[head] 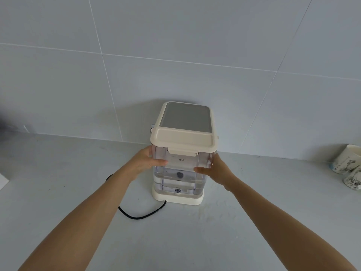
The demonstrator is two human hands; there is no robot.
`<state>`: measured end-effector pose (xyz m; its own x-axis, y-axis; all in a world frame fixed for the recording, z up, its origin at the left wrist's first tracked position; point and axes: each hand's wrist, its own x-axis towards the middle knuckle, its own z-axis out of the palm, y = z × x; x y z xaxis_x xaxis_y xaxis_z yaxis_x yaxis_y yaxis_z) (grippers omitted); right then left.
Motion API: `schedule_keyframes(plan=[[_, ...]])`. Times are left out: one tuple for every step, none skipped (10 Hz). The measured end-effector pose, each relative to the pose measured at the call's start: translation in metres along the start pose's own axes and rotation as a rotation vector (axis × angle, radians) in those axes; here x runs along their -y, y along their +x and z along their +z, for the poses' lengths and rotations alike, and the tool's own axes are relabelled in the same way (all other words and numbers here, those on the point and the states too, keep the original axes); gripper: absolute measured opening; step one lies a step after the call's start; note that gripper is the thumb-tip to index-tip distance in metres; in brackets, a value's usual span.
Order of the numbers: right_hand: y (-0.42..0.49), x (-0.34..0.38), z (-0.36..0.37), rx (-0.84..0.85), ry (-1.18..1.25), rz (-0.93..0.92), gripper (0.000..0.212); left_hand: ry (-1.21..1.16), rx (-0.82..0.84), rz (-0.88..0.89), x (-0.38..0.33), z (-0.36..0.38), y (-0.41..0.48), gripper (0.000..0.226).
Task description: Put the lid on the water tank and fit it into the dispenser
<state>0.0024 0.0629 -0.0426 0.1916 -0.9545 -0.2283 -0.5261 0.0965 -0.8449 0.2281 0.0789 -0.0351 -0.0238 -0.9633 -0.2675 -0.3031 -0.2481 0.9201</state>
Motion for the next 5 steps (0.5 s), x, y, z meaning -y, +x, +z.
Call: schedule_keyframes(plan=[[-0.004,0.002,0.001,-0.011,-0.007,-0.044,0.087,-0.039,-0.031,0.032,0.001,0.003,-0.006,0.051],[-0.005,0.008,-0.002,-0.043,-0.016,-0.121,0.085,-0.019,-0.075,0.125,-0.004,0.004,-0.012,0.068],[-0.01,0.023,-0.013,-0.056,-0.026,-0.177,0.093,0.073,-0.141,0.23,-0.02,0.005,-0.02,0.079],[-0.014,0.036,-0.029,-0.026,-0.104,-0.21,0.114,0.204,-0.246,0.334,-0.044,0.006,-0.028,0.092],[-0.021,0.055,-0.05,-0.103,-0.243,-0.298,0.113,0.43,-0.329,0.455,-0.07,0.005,-0.03,0.089]])
